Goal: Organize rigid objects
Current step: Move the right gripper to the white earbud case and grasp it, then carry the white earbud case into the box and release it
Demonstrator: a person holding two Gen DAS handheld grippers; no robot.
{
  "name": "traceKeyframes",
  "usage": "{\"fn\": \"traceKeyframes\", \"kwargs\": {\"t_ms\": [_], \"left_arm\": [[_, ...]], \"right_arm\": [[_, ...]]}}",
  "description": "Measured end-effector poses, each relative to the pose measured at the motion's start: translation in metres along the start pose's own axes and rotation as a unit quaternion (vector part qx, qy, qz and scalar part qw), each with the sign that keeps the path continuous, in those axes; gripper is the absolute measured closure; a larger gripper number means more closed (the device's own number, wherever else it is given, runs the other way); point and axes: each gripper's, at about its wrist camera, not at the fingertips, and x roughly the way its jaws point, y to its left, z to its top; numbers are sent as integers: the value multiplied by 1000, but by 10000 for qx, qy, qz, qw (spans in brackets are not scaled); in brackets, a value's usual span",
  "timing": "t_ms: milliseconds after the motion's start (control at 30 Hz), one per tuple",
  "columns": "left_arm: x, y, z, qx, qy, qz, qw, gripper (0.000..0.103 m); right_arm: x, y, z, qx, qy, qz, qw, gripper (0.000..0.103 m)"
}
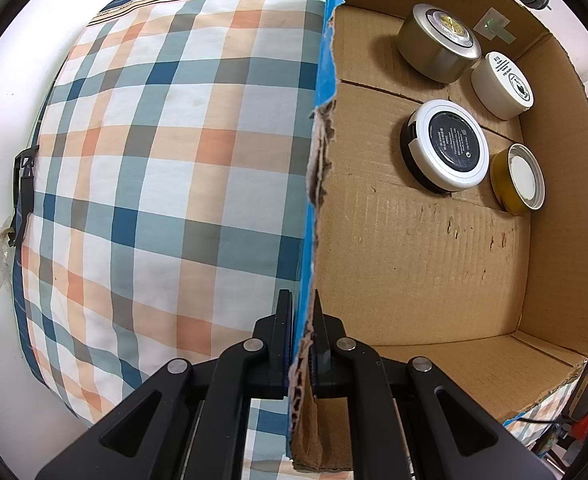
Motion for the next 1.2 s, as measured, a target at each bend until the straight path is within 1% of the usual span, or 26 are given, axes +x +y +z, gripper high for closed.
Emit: {"fn": "traceKeyframes", "kwargs": {"t_ms": [133, 267, 367, 400, 467, 533, 600, 700, 767, 967, 1200], "left_arm": [[0, 0, 0, -7, 2, -6, 10000, 99], [0, 1, 0, -8, 0, -49, 10000, 99], [1, 4, 0, -39, 14, -122, 9999, 99], [1, 6, 0, -49, 23, -141, 9999, 99], [1, 7, 0, -58, 24, -148, 9999, 99], [1, 7, 0, -49, 17, -127, 9999, 99], [1, 6, 0, -45, 12, -124, 9999, 99], [2, 7, 0, -71, 13, -149, 9999, 99], [2, 7, 0, -64, 11, -150, 9999, 99], [2, 8, 0, -96, 14, -199, 9998, 99], [4, 12, 2, -93, 37, -253, 9996, 99]], "right_arm": [[-31, 25, -20, -511, -182, 261, 9982, 45], [-72, 55, -43, -1014, -361, 669, 9919, 45], [-97, 78, -57, -1351, -392, 935, 9856, 45], [-102, 90, -65, -1464, -401, 970, 9836, 45], [-114, 105, -87, -1708, -360, 1075, 9788, 45], [-122, 117, -101, -1960, -328, 1118, 9737, 45], [-123, 132, -117, -2229, -298, 1115, 9680, 45], [-126, 155, -144, -2471, -192, 1105, 9625, 45], [-118, 168, -155, -2587, -94, 1099, 9596, 45], [-83, 189, -169, -2818, 165, 1021, 9539, 45], [-65, 201, -174, -2896, 278, 945, 9521, 45]]}}
